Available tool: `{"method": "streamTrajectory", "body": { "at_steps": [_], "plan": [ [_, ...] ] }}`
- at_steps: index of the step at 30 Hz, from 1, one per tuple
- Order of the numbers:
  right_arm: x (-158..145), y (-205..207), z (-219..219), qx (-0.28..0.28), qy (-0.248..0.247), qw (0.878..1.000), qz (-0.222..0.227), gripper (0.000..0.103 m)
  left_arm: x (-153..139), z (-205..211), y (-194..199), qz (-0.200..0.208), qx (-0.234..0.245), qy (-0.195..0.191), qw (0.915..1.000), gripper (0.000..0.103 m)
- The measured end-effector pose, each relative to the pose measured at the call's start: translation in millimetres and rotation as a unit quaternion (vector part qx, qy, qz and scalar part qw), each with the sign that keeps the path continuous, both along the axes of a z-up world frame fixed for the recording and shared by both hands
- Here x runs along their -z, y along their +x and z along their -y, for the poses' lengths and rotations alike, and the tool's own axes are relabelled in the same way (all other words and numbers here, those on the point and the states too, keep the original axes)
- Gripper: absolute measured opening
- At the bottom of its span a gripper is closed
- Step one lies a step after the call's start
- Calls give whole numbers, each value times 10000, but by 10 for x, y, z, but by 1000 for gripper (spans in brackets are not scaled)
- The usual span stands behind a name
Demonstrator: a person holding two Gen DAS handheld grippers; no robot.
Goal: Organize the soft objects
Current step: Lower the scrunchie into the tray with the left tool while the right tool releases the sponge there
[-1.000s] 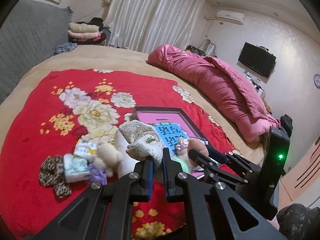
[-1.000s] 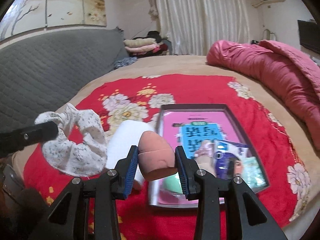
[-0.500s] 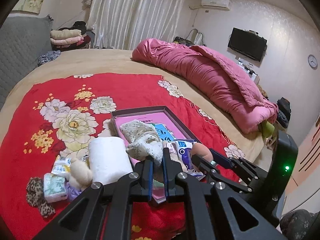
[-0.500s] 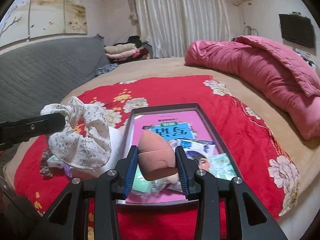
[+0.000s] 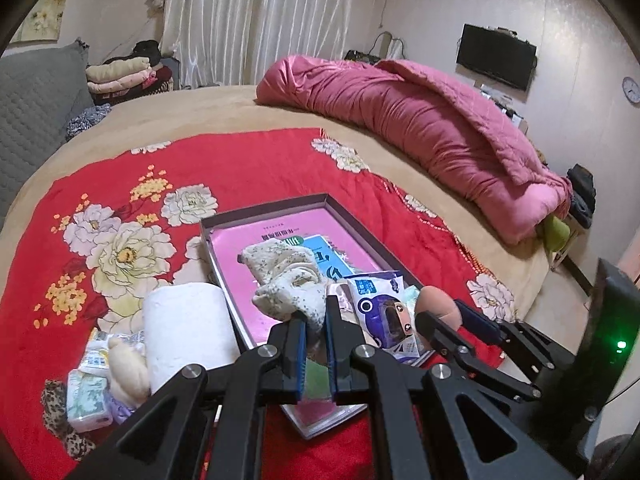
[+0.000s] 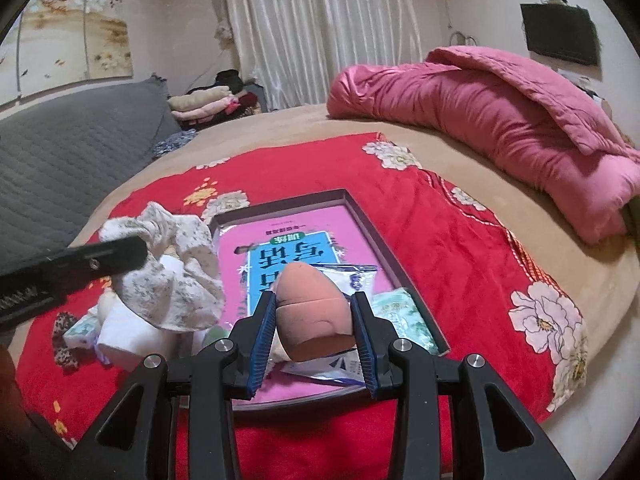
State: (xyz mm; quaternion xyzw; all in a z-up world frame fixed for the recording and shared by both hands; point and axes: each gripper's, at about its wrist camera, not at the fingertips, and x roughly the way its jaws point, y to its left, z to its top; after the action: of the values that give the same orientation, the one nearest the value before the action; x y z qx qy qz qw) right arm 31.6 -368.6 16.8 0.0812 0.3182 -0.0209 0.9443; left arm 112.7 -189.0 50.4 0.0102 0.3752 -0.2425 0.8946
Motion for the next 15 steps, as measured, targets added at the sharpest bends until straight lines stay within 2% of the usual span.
{"method": "streamTrajectory", "body": {
  "at_steps": [15],
  "plan": [
    [93,63,79,97,88,9998,-173,39,420,257,423,-388,76,229,9990,8]
  ]
}}
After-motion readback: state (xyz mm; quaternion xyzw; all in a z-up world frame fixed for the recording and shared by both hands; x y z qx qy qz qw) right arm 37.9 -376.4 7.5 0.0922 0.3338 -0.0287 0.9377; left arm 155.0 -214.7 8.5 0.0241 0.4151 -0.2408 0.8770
